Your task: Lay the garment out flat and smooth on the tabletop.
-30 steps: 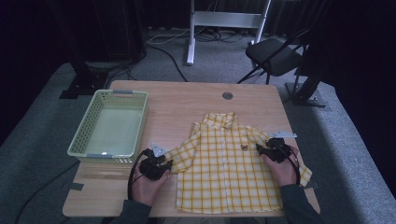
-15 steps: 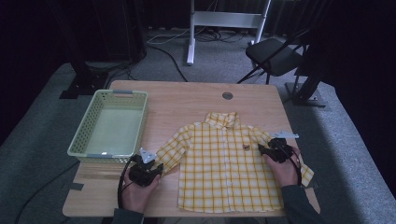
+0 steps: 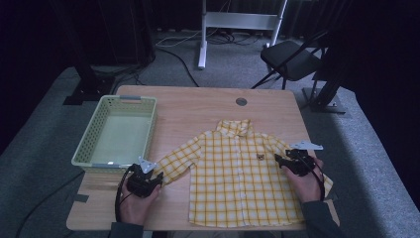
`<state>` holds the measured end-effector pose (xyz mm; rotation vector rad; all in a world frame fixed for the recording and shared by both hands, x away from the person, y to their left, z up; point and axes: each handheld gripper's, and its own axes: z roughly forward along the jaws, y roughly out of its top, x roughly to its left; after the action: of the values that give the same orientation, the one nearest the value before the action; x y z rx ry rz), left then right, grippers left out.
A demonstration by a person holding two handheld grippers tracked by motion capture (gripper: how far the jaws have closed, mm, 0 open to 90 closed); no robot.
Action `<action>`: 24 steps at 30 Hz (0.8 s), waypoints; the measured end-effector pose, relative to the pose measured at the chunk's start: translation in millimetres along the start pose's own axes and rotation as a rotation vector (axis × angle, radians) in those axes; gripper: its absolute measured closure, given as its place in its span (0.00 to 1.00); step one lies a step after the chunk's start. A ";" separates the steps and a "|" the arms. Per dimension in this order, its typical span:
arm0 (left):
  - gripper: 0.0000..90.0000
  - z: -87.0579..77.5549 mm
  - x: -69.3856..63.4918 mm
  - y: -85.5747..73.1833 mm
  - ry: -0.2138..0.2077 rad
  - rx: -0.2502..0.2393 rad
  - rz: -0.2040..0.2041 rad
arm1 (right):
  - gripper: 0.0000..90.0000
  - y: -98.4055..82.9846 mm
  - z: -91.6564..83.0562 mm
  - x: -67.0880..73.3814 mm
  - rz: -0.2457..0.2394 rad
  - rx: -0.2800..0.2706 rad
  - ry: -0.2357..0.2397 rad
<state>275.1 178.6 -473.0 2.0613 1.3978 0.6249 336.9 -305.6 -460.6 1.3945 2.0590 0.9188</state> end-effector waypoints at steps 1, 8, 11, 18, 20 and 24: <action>0.63 -0.6 0.3 -0.4 -0.008 -0.003 -0.002 | 0.54 0.7 -4.5 1.7 -0.006 -0.008 0.000; 0.59 -21.7 6.9 -6.8 -0.079 -0.078 -0.069 | 0.52 -2.7 -32.5 10.5 -0.025 -0.054 0.048; 0.57 -31.8 8.4 -8.1 -0.110 -0.110 -0.082 | 0.51 -8.3 -42.7 11.3 -0.017 -0.065 0.062; 0.56 -39.6 3.4 -1.7 -0.144 -0.142 -0.088 | 0.51 -27.6 -54.4 5.5 0.008 -0.062 0.049; 0.56 -38.7 1.9 2.1 -0.153 -0.145 -0.089 | 0.51 -32.4 -55.8 0.9 0.025 -0.062 0.041; 0.55 -36.6 -1.5 9.3 -0.171 -0.152 -0.081 | 0.51 -39.0 -57.3 -7.5 0.053 -0.051 0.023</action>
<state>256.9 181.5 -440.0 1.8823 1.2887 0.4928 275.4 -337.3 -452.3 1.4245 2.0090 1.0071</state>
